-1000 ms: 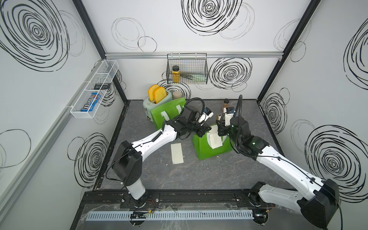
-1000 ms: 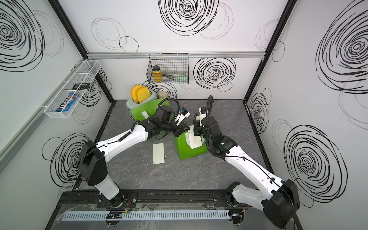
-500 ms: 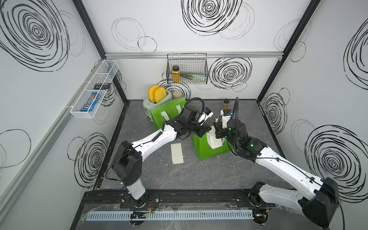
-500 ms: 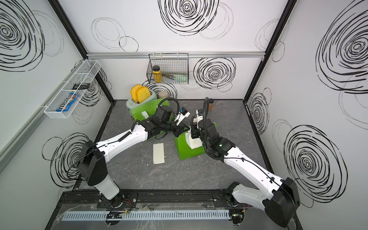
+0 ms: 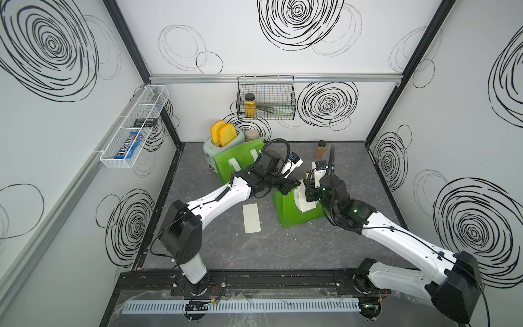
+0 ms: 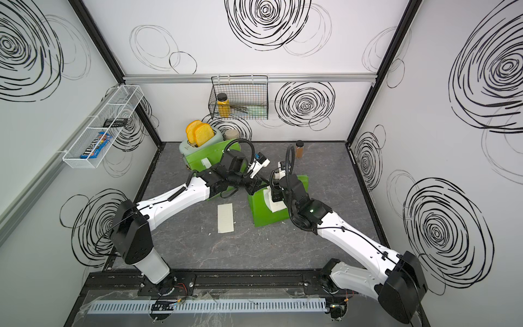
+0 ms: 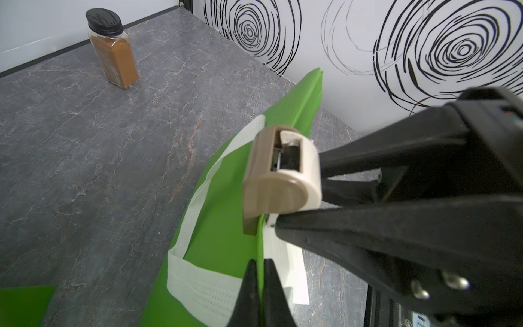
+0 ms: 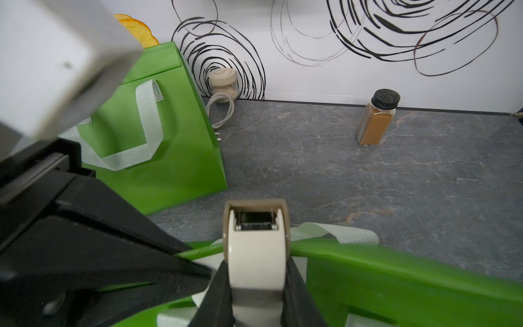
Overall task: Staple the receipts to the bags
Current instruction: Place the stapler in the takeout bag.
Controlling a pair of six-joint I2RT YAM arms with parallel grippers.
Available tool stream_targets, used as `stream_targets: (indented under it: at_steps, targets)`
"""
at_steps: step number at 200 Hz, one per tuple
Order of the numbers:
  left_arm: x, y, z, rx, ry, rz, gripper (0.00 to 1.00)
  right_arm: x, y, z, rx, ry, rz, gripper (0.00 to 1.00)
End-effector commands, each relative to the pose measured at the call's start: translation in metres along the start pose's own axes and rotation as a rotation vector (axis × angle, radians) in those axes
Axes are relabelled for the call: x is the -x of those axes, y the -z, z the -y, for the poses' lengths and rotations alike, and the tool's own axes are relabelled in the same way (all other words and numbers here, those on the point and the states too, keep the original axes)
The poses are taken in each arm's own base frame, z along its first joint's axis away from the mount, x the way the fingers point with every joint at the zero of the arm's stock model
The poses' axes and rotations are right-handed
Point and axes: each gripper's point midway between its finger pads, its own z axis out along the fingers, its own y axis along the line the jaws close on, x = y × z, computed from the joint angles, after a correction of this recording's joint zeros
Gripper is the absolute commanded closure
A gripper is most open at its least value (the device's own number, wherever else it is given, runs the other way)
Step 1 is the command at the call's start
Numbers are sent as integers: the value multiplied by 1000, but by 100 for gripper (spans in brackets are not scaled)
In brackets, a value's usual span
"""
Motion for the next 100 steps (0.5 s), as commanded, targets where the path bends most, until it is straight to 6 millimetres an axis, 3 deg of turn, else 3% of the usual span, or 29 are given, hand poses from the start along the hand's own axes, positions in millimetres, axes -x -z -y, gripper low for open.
stream_targets:
  at_steps: [1,11,35,100]
  targets:
    - [17,13,6,-15,-51,67,100,1,6,-9,63,3,-1,56]
    - [16,13,5,-9,-62,62,100,1,9,-9,76,15,-5,43]
    - [14,16,4,-2,-88,63,100,4,18,-10,138,44,-20,29]
    - [2,28,15,-68,-234,64,100,23,53,-6,382,206,13,26]
